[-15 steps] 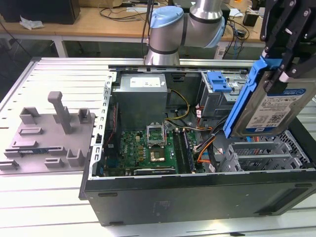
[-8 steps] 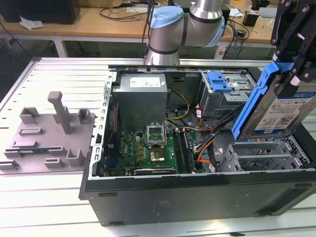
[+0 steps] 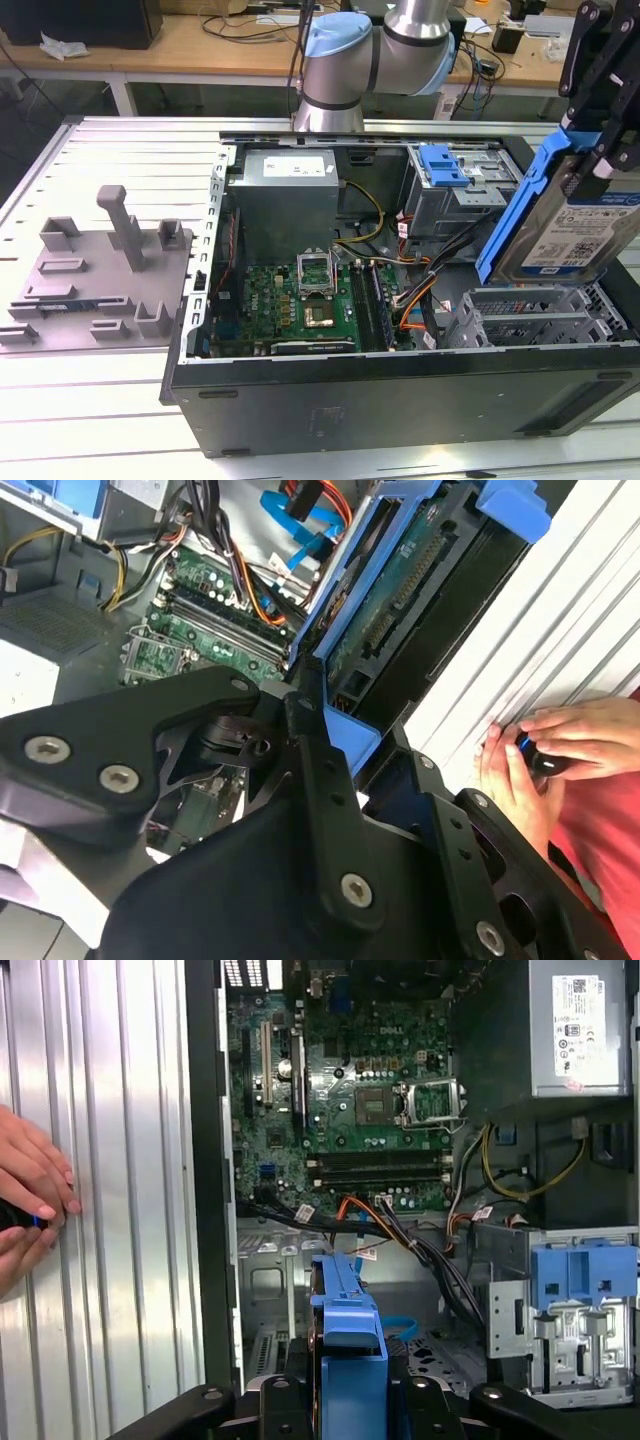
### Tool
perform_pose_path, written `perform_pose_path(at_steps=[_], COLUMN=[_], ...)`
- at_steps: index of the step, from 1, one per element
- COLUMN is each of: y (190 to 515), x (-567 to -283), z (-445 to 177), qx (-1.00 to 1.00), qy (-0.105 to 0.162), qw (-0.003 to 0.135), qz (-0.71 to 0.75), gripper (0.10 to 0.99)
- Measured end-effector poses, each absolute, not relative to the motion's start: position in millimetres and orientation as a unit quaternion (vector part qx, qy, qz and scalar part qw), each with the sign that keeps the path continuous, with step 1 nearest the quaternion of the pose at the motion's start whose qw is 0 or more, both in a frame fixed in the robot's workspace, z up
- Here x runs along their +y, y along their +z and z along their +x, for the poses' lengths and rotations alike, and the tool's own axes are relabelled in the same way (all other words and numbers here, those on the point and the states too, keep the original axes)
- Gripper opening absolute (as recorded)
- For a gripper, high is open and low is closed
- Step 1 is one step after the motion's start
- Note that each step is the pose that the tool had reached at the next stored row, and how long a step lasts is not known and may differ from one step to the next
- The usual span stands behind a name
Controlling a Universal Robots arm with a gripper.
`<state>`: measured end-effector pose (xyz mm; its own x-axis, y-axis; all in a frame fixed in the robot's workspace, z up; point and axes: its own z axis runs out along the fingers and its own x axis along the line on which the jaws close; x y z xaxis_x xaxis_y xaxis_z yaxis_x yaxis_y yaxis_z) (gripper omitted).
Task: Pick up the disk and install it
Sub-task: 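Insert the disk into the insertion slot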
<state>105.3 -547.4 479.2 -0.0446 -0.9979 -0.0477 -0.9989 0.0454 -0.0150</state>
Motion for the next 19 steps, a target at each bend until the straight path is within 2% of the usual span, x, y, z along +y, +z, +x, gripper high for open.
perform_pose_path(at_steps=[19], y=[473.8], x=[-547.6], z=[106.4], qx=[0.719], qy=[0.009], qw=[0.019], qz=[-0.695], gripper=[0.369])
